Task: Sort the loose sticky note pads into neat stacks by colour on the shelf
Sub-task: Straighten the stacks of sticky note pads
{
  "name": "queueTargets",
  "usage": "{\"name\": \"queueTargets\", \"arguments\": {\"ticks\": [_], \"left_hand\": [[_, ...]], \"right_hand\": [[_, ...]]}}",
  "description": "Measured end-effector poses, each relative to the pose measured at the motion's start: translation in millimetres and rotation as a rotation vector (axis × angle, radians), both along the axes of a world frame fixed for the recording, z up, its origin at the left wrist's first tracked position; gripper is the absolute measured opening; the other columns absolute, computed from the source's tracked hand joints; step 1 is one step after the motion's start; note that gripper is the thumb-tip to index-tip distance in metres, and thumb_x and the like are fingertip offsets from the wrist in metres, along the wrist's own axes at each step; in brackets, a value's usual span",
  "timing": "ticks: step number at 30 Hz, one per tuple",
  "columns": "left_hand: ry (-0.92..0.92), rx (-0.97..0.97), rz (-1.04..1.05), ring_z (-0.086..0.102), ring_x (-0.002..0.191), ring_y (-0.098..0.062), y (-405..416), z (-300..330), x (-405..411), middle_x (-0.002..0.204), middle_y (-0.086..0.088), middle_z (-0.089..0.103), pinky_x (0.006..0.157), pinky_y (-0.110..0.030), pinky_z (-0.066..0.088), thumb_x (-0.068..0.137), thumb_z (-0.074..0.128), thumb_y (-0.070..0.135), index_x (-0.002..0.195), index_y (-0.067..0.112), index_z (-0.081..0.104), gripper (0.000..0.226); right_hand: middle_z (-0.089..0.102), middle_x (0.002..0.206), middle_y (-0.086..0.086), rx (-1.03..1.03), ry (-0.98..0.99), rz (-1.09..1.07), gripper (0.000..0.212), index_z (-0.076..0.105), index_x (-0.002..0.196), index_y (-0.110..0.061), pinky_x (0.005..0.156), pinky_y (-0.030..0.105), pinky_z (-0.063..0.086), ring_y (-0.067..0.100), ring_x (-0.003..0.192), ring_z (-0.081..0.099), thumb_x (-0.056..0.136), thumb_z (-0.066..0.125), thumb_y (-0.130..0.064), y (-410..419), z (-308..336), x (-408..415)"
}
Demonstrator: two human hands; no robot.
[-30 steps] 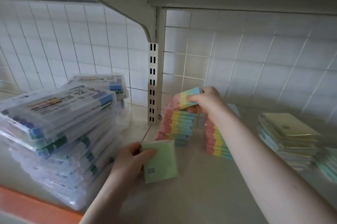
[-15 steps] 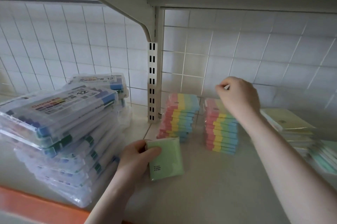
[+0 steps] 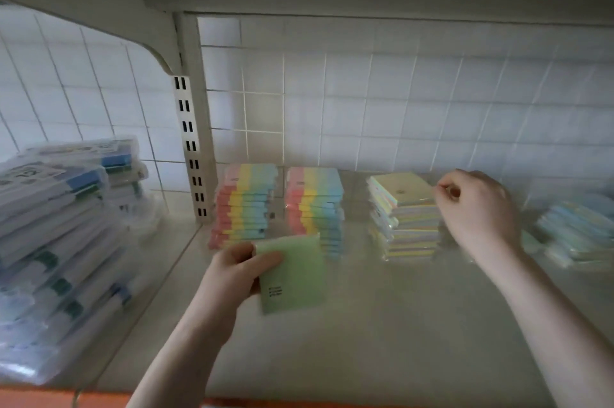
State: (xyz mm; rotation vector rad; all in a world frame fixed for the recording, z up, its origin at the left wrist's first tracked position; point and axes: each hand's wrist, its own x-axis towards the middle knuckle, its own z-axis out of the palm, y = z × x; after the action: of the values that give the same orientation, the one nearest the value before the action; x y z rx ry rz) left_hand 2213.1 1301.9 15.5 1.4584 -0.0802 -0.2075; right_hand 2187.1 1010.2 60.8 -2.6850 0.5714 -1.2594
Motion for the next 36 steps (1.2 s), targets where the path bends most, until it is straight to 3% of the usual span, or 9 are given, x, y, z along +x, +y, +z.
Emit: {"name": "queueTargets", "arguments": {"ticks": [7, 14, 19, 23, 26, 29, 31, 33, 36], "left_hand": [[-0.001, -0.026, -0.031, 0.066, 0.059, -0.011, -116.8, 5.4, -41.1, 0.069, -0.005, 0.071, 0.051, -0.019, 0.052, 0.083, 0.063, -0.001, 0.080, 0.002, 0.067, 0.005], [-0.006, -0.018, -0.106, 0.066, 0.060, -0.008, -251.3, 12.7, -84.5, 0.071, -0.003, 0.071, 0.052, -0.018, 0.051, 0.085, 0.060, -0.003, 0.082, 0.003, 0.067, 0.009], [-0.006, -0.003, -0.091, 0.064, 0.050, -0.008, -316.0, 31.9, -75.7, 0.059, 0.000, 0.067, 0.047, -0.018, 0.050, 0.084, 0.062, -0.004, 0.068, 0.007, 0.061, 0.020], [-0.004, 0.038, -0.047, 0.063, 0.050, -0.009, -346.9, 40.2, -44.7, 0.068, -0.008, 0.064, 0.050, -0.021, 0.054, 0.084, 0.063, -0.002, 0.076, 0.002, 0.060, 0.009], [-0.014, 0.139, -0.016, 0.060, 0.048, -0.008, -358.8, 36.3, -20.1, 0.072, -0.010, 0.061, 0.050, -0.019, 0.054, 0.086, 0.062, -0.001, 0.077, 0.002, 0.059, 0.010], [-0.031, 0.264, 0.016, 0.060, 0.046, -0.007, -366.4, 26.8, -0.6, 0.079, -0.015, 0.062, 0.052, -0.018, 0.054, 0.085, 0.065, 0.001, 0.080, 0.000, 0.061, 0.007], [-0.094, 0.393, 0.068, 0.064, 0.058, -0.013, -369.8, 17.9, 9.7, 0.088, -0.017, 0.064, 0.064, -0.026, 0.056, 0.081, 0.070, 0.004, 0.089, -0.002, 0.066, 0.011], [-0.178, 0.549, 0.120, 0.064, 0.085, -0.025, -372.6, 11.6, 13.9, 0.096, -0.015, 0.065, 0.084, -0.034, 0.051, 0.077, 0.076, 0.012, 0.108, 0.000, 0.067, 0.034], [-0.277, 0.691, 0.149, 0.058, 0.093, -0.025, -375.6, 7.9, 10.2, 0.097, -0.008, 0.059, 0.087, -0.028, 0.043, 0.078, 0.076, 0.021, 0.120, 0.008, 0.062, 0.046]], "right_hand": [[0.063, 0.081, 0.022, -0.059, -0.030, -0.056, 0.008, 0.069, 0.083, -0.006, 0.066, 0.041, 0.047, 0.041, 0.078, 0.060, 0.081, 0.062, -0.011, -113.9, -7.2, -65.4], [0.063, 0.072, 0.021, -0.118, -0.084, -0.002, 0.005, 0.067, 0.078, -0.005, 0.060, 0.041, 0.047, 0.040, 0.067, 0.061, 0.074, 0.069, -0.004, -233.5, -14.3, -107.0], [0.064, 0.070, 0.019, -0.135, -0.114, 0.077, 0.014, 0.066, 0.076, -0.007, 0.064, 0.042, 0.050, 0.039, 0.071, 0.063, 0.076, 0.054, -0.015, -276.7, -18.4, -115.9], [0.064, 0.072, 0.016, -0.084, -0.133, 0.133, 0.017, 0.065, 0.076, -0.008, 0.064, 0.043, 0.051, 0.038, 0.074, 0.063, 0.075, 0.051, -0.018, -295.4, -19.7, -118.7], [0.066, 0.075, 0.016, -0.065, -0.145, 0.161, 0.017, 0.065, 0.076, -0.008, 0.071, 0.045, 0.052, 0.040, 0.091, 0.065, 0.078, 0.052, -0.018, -305.9, -24.7, -119.7], [0.067, 0.075, 0.015, -0.058, -0.171, 0.181, 0.004, 0.066, 0.077, -0.007, 0.071, 0.046, 0.052, 0.040, 0.086, 0.065, 0.079, 0.063, -0.009, -312.8, -27.0, -122.4], [0.068, 0.076, 0.015, -0.055, -0.180, 0.181, 0.005, 0.066, 0.078, -0.006, 0.069, 0.045, 0.052, 0.039, 0.082, 0.065, 0.075, 0.070, -0.003, -316.0, -26.9, -124.9], [0.068, 0.080, 0.016, -0.043, -0.192, 0.178, 0.009, 0.067, 0.078, -0.007, 0.068, 0.044, 0.051, 0.038, 0.080, 0.065, 0.072, 0.073, -0.002, -318.9, -25.0, -125.9], [0.068, 0.081, 0.016, -0.030, -0.204, 0.172, 0.010, 0.068, 0.078, -0.007, 0.066, 0.043, 0.050, 0.038, 0.076, 0.064, 0.071, 0.074, -0.002, -320.4, -24.8, -126.0]]}}
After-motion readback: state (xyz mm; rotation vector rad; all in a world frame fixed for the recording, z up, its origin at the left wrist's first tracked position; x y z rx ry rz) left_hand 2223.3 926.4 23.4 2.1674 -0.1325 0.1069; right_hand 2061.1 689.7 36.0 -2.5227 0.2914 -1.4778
